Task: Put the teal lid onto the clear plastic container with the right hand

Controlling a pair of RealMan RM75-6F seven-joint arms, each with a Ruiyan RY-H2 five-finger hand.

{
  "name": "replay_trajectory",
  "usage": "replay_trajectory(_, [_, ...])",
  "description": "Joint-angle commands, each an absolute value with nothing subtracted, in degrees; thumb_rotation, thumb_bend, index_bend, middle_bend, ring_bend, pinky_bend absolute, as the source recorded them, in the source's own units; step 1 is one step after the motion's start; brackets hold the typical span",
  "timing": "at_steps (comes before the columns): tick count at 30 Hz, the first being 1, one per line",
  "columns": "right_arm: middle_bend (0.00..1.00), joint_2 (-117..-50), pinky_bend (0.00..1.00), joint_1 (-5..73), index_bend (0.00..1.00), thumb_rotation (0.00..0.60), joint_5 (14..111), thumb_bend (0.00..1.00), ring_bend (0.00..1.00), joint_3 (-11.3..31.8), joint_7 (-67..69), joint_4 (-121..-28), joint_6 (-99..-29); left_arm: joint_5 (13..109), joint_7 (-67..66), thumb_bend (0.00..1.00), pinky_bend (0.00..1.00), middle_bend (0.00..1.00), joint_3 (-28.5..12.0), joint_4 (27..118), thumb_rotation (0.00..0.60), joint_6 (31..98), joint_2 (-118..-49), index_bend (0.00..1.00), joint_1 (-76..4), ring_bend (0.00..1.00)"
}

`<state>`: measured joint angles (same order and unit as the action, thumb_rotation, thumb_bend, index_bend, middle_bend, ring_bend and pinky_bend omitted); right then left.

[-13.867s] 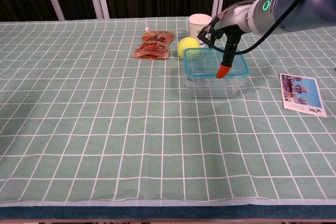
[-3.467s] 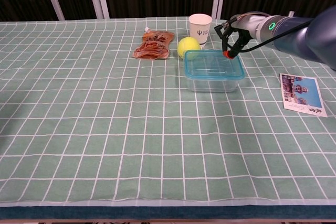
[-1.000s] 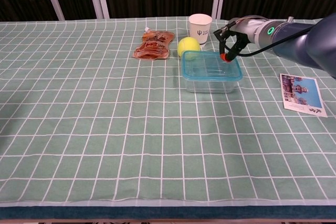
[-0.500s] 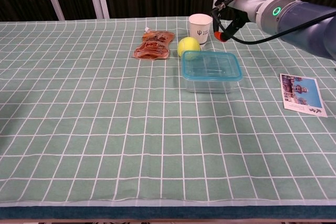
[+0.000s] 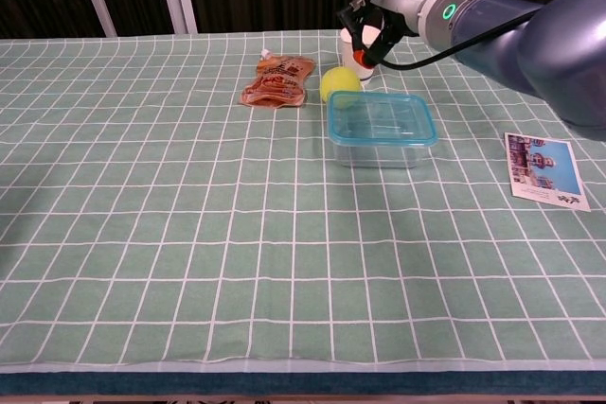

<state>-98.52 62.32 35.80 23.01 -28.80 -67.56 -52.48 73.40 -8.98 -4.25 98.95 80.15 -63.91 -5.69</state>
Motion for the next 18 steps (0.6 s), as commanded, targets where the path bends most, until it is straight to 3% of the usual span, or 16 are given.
replay_trajectory(1, [0.03,-99.8,0.0,63.3,0.64,0.6,34.7,0.53,0.0,23.4,-29.2,-65.9,-51.5,73.2,-8.8,0.64,0.0,0.0,-4.3,99.0,0.6,80.1,-63.9,0.11,-5.7,0.0])
replay_trajectory(18, [0.03,-104.9,0.0,66.1,0.64,0.6,33.4,0.53,0.0,24.2,-28.5,-58.3,-48.0,72.6,-8.9,0.64,0.0,0.0,-4.4,98.9,0.6,79.7,-63.7,0.11,-5.7,0.0])
